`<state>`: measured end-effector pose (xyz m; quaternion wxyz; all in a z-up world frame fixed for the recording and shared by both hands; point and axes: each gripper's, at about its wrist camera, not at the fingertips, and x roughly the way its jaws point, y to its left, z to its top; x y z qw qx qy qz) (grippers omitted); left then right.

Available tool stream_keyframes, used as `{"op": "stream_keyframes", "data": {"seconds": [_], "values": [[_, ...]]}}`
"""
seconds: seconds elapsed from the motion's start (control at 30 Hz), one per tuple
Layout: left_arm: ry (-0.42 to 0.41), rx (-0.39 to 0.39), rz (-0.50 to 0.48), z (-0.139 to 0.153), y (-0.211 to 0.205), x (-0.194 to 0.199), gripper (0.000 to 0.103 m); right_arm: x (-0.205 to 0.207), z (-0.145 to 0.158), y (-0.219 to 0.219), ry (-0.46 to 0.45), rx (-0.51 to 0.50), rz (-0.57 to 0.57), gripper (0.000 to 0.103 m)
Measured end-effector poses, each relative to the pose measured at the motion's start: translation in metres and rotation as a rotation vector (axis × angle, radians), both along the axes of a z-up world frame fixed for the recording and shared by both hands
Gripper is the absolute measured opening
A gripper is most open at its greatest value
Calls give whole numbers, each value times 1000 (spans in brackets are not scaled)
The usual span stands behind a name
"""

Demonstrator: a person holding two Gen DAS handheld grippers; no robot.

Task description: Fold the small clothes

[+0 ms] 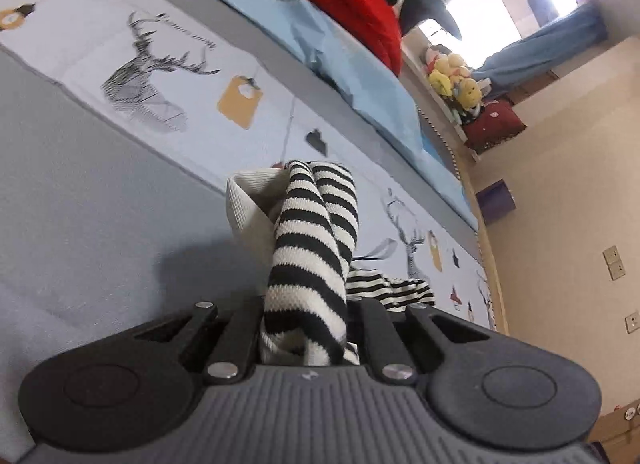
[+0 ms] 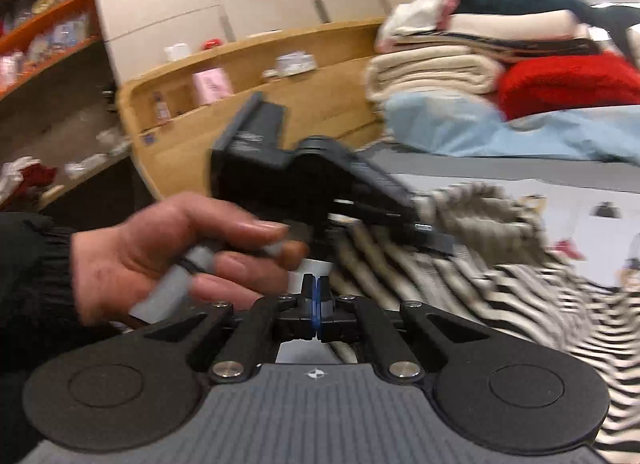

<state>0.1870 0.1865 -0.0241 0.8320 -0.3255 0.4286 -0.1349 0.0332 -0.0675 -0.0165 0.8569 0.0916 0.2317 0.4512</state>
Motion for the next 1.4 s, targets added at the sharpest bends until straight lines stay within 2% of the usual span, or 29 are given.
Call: {"op": "stream_keyframes", "data": {"seconds": [0.07,0.13,0.23,0.3,0.37,0.43,0.47,0.5,0.53,0.63,0.7,0.77,0.87,0.97,1.0,1.07,1.1,1.13,1.2,1.23,1.27,1.4], "values": [[-20,9,-20,8,-14,4,10,8,-1,-26,28,5,-82,0],[-40,13,-39,14,-27,4,10,17,-3,-59,66,0,-218,0],[-78,35,-78,25,-59,7,10,28,-18,-100,124,-115,-440,1],[-104,48,-104,32,-81,8,10,35,-32,-129,200,-163,-553,1],[-128,58,-125,38,-101,9,10,45,-51,-144,290,-198,-546,1],[-148,68,-143,41,-117,9,10,60,-79,-141,445,-251,-416,3],[-156,68,-153,43,-126,9,10,66,-96,-135,507,-320,-365,2],[-160,68,-158,44,-134,9,10,68,-107,-130,503,-401,-364,2],[-163,70,-166,45,-141,9,10,68,-113,-128,485,-436,-374,2],[-182,86,-209,53,-167,5,10,75,-103,-144,532,-316,-392,3],[-210,95,-237,63,-195,1,10,71,-79,-167,493,-207,-420,3],[-235,136,-267,73,-227,-3,10,66,-54,-198,440,-122,-461,3],[-235,237,-306,82,-295,-8,10,58,-30,-261,395,-1,-603,6],[-192,310,-294,72,-366,-13,11,49,-34,-326,437,102,-788,7],[-177,331,-304,63,-390,-14,12,48,-38,-342,457,123,-833,10],[-114,335,-358,41,-428,-14,34,45,-47,-370,491,163,-918,11],[-84,323,-396,34,-437,-15,36,45,-53,-380,507,181,-950,12],[-60,288,-437,29,-442,-16,36,44,-57,-390,521,198,-974,15],[-80,190,-491,33,-435,-25,45,49,-65,-406,543,208,-1000,29],[-108,174,-506,39,-427,-28,57,50,-68,-410,554,210,-997,32],[-145,174,-523,47,-417,-32,63,55,-71,-408,563,216,-985,38],[-257,216,-581,64,-359,-37,61,72,-78,-388,623,247,-854,48]]}}
